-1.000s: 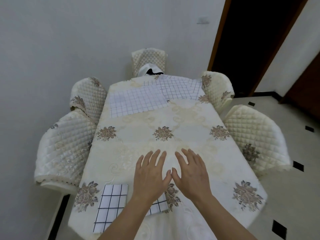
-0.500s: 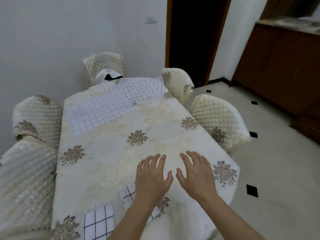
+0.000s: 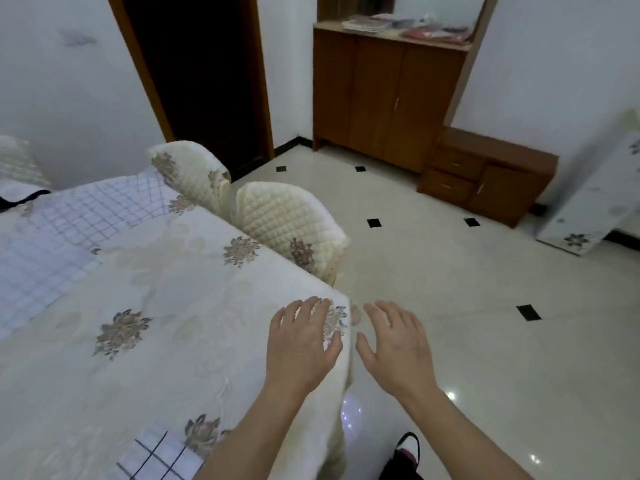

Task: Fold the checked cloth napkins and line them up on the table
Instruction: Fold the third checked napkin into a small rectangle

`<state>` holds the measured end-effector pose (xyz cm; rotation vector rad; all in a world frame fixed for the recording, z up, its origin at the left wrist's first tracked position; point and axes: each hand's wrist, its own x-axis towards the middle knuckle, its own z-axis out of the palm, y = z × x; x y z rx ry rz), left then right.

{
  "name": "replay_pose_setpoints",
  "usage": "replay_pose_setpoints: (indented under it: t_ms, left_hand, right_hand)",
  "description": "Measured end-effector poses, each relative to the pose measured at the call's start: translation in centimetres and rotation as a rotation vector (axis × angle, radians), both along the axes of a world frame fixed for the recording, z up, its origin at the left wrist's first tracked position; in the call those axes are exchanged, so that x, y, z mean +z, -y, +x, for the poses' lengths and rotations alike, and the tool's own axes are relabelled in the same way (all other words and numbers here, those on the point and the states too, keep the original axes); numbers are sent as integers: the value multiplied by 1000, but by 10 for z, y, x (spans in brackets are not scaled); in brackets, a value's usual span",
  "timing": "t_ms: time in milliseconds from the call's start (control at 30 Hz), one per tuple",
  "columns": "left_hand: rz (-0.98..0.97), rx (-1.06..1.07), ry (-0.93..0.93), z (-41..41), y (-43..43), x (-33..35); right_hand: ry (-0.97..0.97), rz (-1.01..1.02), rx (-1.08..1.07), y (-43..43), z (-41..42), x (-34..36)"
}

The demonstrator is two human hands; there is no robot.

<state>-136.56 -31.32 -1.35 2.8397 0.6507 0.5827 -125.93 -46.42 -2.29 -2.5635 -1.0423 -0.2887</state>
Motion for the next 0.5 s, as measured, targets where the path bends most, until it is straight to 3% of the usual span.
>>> replay_pose_setpoints:
  t_ms: [267,500]
  left_hand:
    - [45,-92,7,121,42,-5]
    - [70,-50,-85,264,68,-18]
  right_hand:
    - [-53,31,-76,44,111,-16]
    - [-91,86,-77,60,263,-25]
